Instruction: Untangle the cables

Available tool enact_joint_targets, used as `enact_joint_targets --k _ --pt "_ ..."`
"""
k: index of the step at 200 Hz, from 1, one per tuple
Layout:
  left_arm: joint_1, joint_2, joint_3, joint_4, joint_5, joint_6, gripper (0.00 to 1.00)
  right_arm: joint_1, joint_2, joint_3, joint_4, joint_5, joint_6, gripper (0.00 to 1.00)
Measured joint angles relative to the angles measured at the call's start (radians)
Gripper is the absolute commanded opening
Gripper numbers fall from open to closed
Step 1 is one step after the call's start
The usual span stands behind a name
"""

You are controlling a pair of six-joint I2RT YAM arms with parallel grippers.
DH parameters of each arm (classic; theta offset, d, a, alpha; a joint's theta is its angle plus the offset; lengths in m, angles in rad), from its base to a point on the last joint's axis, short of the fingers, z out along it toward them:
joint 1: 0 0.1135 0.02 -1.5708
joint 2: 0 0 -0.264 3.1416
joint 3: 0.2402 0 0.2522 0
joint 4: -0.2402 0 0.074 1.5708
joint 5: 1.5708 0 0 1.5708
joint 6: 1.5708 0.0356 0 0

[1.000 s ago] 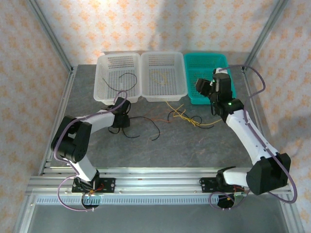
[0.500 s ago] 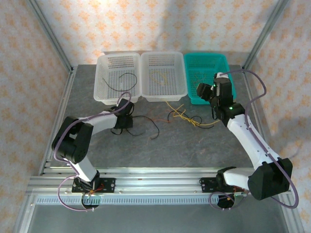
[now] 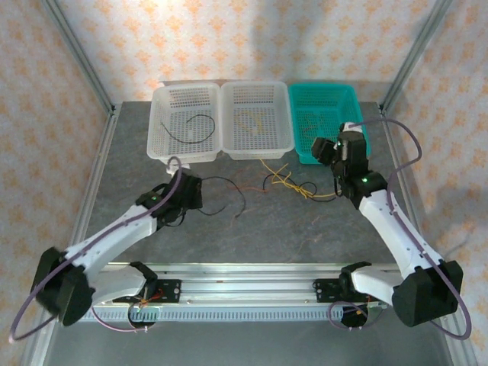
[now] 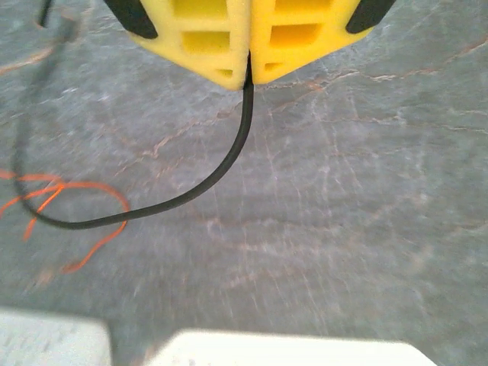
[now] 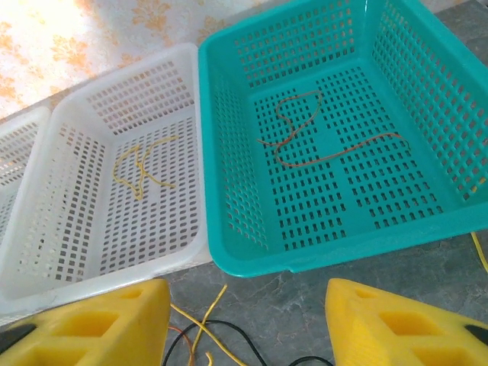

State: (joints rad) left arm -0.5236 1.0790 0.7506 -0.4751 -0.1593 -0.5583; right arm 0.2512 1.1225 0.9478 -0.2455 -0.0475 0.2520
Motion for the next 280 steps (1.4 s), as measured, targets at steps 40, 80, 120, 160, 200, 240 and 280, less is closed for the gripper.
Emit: enact_joint_targets --k 40,80,120,160,200,240,280 --pt "0.009 -0.129 0.119 -0.023 -0.037 0.018 0.00 0.099 -0.002 -0.008 0.001 0.025 -0.037 0.50" --pt "0.135 -0.040 0.378 -0.018 -0.037 0.104 0.00 0.320 -0.001 -0.051 0.027 0.037 -0.062 0.54" --pt "0.291 0.132 0.547 0.016 -0.005 0.174 0.00 0.462 0.050 -0.087 0.062 0.053 -0.045 0.54" --pt "0.376 0.360 0.687 0.093 0.060 0.226 0.00 0.531 0.094 -0.108 0.093 0.074 -0.016 0.54" --pt "0.442 0.585 0.785 0.179 0.169 0.227 0.00 0.563 0.094 -0.149 0.130 0.086 -0.002 0.54" --pt "0.469 0.804 0.934 0.187 0.231 0.209 0.28 0.567 0.110 -0.181 0.171 0.082 0.006 0.59" --pt "0.492 0.844 0.888 0.180 0.238 0.167 0.66 0.593 0.217 -0.167 0.219 0.067 -0.014 0.59"
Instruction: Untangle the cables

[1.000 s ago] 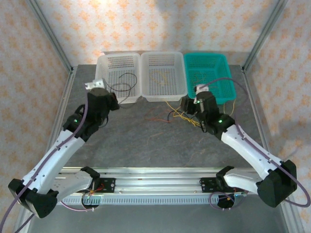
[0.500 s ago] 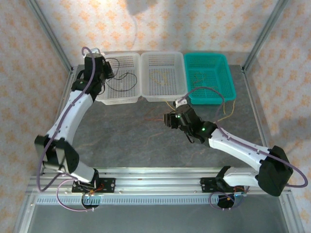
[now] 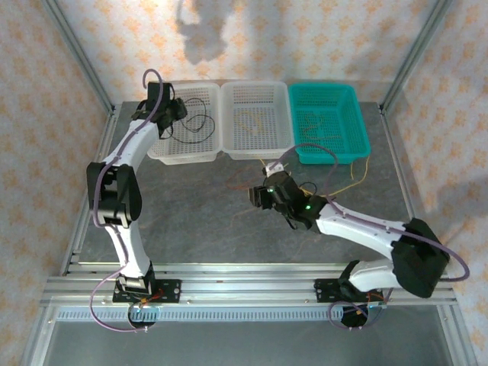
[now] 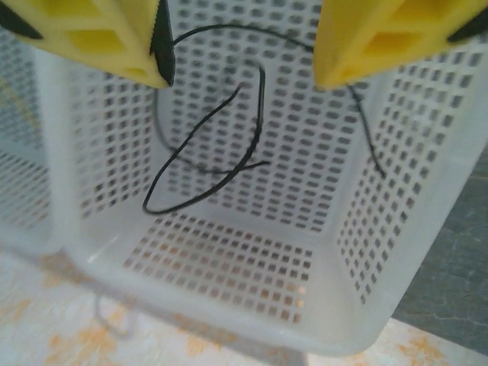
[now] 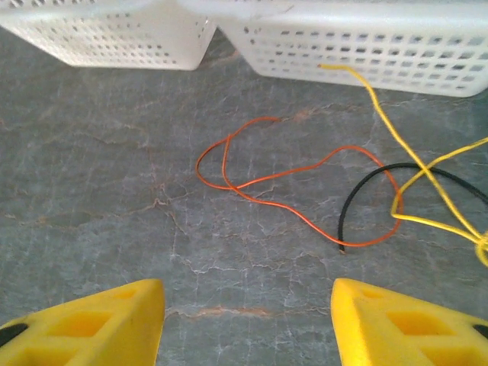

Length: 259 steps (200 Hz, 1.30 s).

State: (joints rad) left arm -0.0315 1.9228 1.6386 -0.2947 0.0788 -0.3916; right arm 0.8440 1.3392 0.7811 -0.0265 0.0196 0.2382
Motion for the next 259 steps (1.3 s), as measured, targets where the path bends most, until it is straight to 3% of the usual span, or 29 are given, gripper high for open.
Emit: enact_joint_targets --k 30,84,151,181,214,259 --pt "0.006 -0.147 -0.198 0.034 0.051 -0.023 0.74 0.005 0.139 0.063 0.042 0.016 0.010 0.59" --pt "0.005 -0.507 -0.577 0.196 0.252 -0.093 0.77 0.006 0.359 0.175 0.177 0.099 0.061 0.57" --pt "0.005 -0.783 -0.816 0.214 0.288 -0.109 0.76 0.006 0.580 0.307 0.225 0.203 0.078 0.52" --pt "0.005 -0.833 -0.883 0.217 0.302 -0.122 0.76 0.006 0.642 0.348 0.227 0.226 0.084 0.45" --pt "0.005 -0.835 -0.911 0.218 0.315 -0.136 0.76 0.006 0.675 0.371 0.226 0.228 0.089 0.19" --pt "-0.024 -0.837 -0.912 0.219 0.293 -0.135 0.76 0.006 0.652 0.360 0.221 0.216 0.092 0.02"
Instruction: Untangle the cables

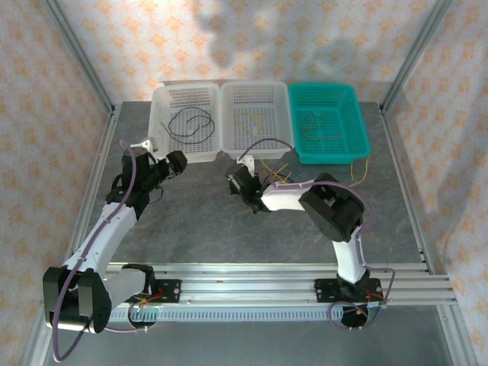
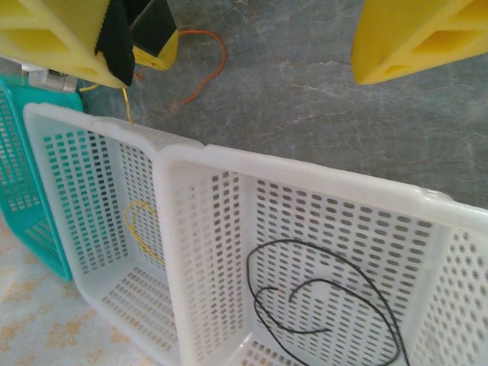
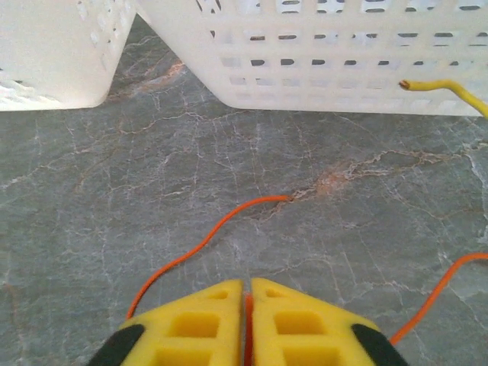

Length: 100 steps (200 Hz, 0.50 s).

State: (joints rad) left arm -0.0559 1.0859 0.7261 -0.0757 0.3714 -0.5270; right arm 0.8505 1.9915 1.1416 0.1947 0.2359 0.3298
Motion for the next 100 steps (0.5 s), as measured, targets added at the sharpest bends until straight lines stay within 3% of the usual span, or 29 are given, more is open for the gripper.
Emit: enact_joint_targets --k 38,100 --pt "-0.126 0.007 -0.017 0.038 -0.056 0.000 0.74 0.002 -0.241 -0.096 -0.027 -0.057 0.000 0.00" --pt "-0.282 0.063 -0.081 0.220 -0.119 -0.026 0.76 0.002 -0.645 -0.098 -0.109 -0.097 -0.002 0.00"
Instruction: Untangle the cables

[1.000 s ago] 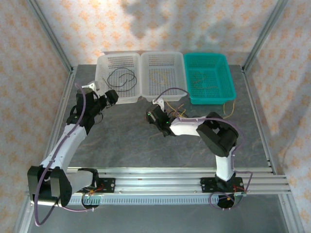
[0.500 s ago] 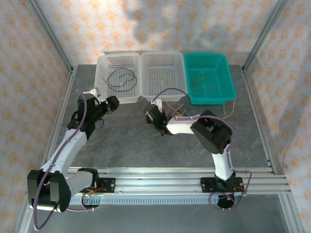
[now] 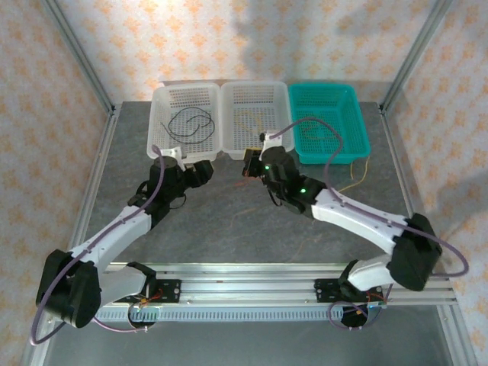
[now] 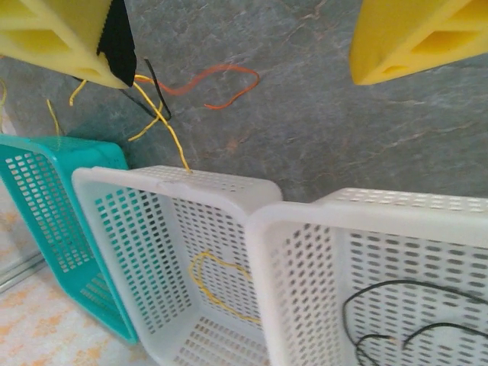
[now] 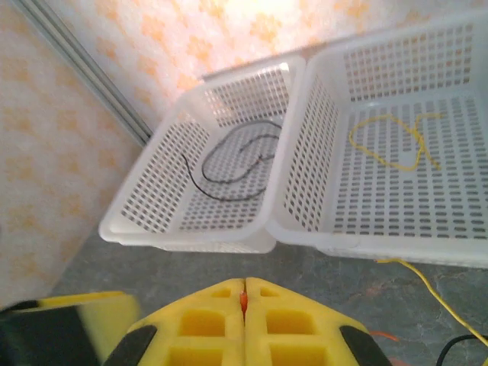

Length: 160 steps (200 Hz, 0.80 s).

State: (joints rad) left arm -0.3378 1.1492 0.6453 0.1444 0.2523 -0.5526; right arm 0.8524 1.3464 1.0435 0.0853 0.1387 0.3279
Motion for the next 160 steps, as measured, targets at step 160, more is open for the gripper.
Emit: enact_joint_targets --k 160 --pt "-0.324 0.481 0.253 0.211 -0.059 0.003 0.78 -0.004 -0.136 0.636 -0.290 0.313 -0.335 0.00"
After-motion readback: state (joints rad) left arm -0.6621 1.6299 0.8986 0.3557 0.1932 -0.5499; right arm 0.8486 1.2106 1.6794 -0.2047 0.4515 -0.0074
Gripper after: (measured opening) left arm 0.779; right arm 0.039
